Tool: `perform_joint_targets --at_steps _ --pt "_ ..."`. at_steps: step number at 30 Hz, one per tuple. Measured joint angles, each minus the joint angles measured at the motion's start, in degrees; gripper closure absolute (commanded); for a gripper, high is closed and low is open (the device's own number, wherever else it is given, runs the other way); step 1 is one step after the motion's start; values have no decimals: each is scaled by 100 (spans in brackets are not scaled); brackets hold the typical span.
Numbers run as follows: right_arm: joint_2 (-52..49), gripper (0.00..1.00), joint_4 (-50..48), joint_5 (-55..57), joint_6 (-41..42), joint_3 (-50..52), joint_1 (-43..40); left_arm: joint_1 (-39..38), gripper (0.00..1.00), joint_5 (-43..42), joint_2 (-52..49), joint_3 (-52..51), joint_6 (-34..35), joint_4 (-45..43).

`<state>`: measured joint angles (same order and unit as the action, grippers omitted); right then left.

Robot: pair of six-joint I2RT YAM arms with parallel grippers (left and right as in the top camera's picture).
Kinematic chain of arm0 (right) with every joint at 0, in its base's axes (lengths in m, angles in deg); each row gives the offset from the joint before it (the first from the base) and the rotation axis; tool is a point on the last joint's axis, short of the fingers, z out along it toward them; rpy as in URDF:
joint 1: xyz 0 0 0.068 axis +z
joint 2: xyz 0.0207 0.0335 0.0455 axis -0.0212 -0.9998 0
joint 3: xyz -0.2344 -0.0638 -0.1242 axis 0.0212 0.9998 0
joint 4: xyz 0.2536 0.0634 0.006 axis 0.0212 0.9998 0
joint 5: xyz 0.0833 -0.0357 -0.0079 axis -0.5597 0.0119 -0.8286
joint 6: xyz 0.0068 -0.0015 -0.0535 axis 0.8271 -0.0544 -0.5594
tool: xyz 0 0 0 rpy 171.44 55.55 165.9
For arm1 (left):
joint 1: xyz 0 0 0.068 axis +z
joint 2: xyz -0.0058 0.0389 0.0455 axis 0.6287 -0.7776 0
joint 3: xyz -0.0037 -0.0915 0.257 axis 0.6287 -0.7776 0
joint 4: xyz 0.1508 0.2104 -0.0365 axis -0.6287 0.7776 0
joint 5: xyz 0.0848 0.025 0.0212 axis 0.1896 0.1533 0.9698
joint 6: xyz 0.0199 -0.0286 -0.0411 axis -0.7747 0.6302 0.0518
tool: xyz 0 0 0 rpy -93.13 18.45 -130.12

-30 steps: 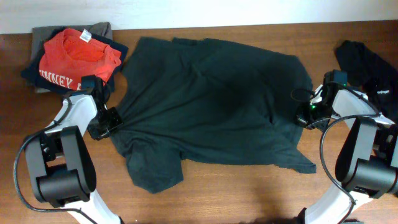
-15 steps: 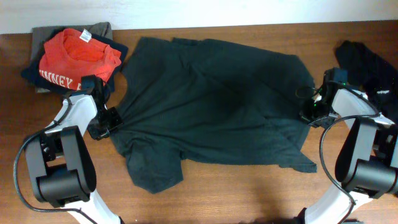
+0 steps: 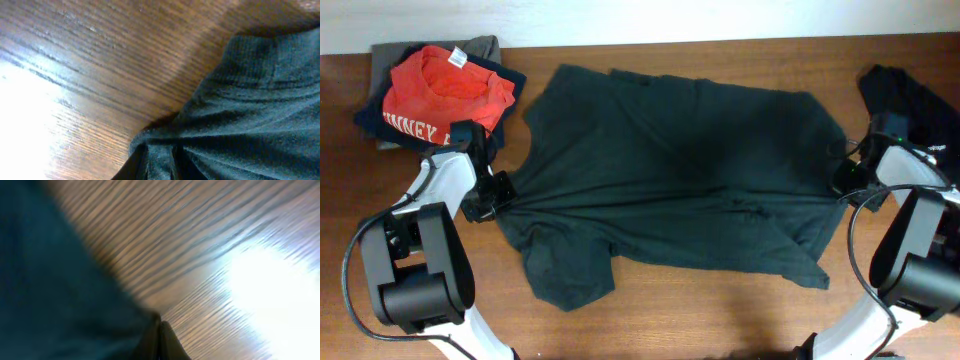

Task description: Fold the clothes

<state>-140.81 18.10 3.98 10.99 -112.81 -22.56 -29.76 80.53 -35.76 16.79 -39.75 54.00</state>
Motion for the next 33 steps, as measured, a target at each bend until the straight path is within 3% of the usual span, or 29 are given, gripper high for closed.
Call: perform_joint_targets --at_steps 5,11,15,16,21,27,29,31,32,33 --pt "-101 96 428 15 2 -625 -160 13 83 46 -107 210 -111 39" --pt "-118 96 1864 9 90 -1991 -160 57 83 131 -457 1311 -175 1178" --pt "-98 96 2835 -133 136 -2959 -160 55 74 177 -472 2500 -199 1967" --pt "-61 96 3073 -254 136 -3152 -160 42 67 186 -472 2747 -197 2135" --pt "560 96 4151 -774 151 -3331 -160 -131 66 168 -470 3803 -223 3171" --pt "1491 96 5036 -962 129 -3362 -133 -634 65 -153 -470 4116 -240 3543" --pt "1744 96 5259 -988 85 -3351 -85 -824 57 -245 -470 4113 -240 3585" --pt "1976 96 5379 -1010 33 -3176 33 -1003 25 -310 -470 4116 -258 3587" --pt "2103 96 5372 -1012 11 -3003 114 -1082 17 -345 -470 4116 -254 3589" --pt "2210 96 5372 -1019 -7 -2820 195 -1141 16 -363 -470 4116 -271 3589"
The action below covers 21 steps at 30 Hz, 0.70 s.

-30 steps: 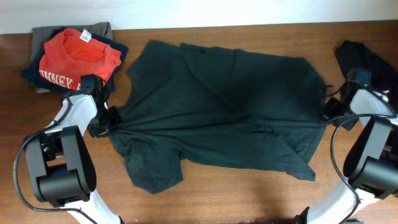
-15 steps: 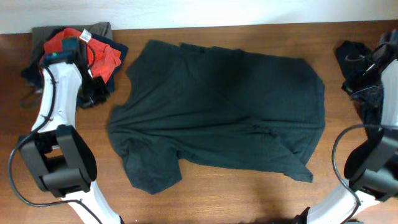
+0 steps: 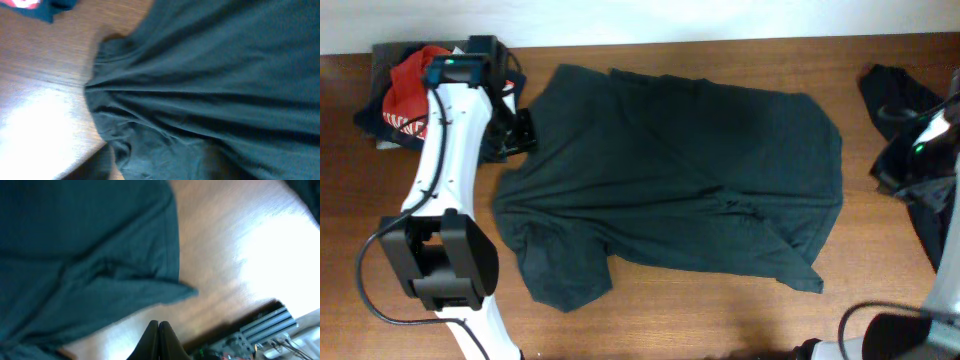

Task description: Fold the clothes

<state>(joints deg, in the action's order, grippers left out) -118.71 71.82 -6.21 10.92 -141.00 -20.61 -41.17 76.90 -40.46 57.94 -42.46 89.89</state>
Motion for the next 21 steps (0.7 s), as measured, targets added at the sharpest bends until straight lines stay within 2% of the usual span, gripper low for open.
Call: perform_joint_targets --at_steps 3,4,9,15,21 --pt "295 96 -267 -13 -28 739 258 -146 13 -46 0 0 9 31" --pt "372 96 -433 -20 -22 1034 334 -179 9 -57 0 2 9 42" --pt "490 96 -1368 -50 184 2490 468 -216 5 -70 0 9 2 144" --pt "490 96 -2457 -52 671 3923 468 -216 4 -68 0 9 -7 310" --pt "490 96 -3062 -52 905 4715 468 -216 4 -70 0 9 -7 378"
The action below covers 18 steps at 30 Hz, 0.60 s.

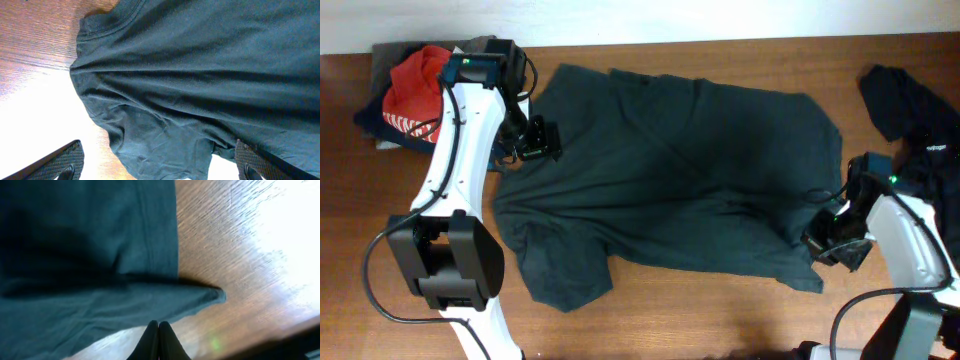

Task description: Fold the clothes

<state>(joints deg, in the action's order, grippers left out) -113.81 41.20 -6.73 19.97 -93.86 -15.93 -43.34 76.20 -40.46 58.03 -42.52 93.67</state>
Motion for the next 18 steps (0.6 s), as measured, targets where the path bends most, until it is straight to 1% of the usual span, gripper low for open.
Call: perform_joint_targets --at_steps 8,18 --pt "2 96 -1001 2 107 691 0 0 4 0 0 0 0 26" --pt "-146 96 -1329 131 133 785 0 0 4 2 0 0 0 72"
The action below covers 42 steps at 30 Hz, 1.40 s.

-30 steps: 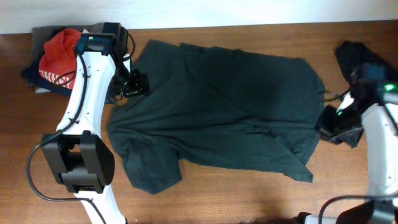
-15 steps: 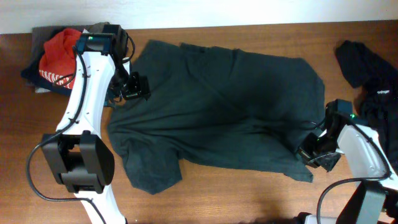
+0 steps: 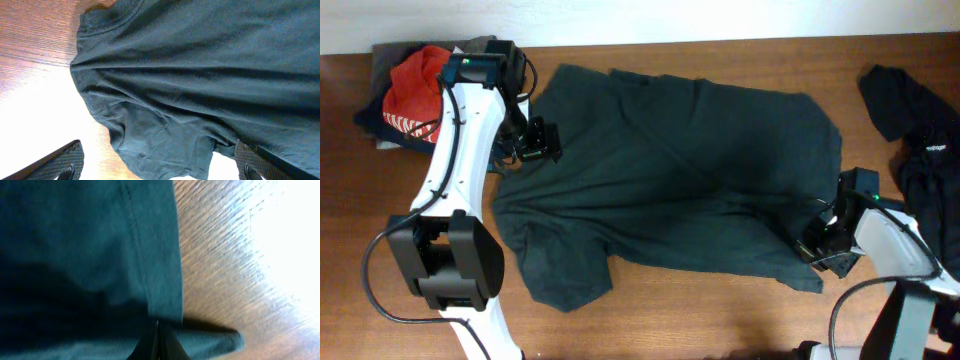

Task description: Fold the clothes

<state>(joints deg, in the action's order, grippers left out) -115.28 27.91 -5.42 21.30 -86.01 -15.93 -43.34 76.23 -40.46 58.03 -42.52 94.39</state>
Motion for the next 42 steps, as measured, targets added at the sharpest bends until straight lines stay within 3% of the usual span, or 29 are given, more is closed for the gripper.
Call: perform_joint_targets --at_steps 20,34,42 --pt "-328 96 -369 197 4 4 -1099 0 4 216 0 0 -2 4" --pt "-216 96 -162 -400 -426 -396 -1113 0 4 221 0 0 -2 -125" --pt "-140 96 -225 -629 -741 -562 -584 0 4 219 0 0 -2 -164"
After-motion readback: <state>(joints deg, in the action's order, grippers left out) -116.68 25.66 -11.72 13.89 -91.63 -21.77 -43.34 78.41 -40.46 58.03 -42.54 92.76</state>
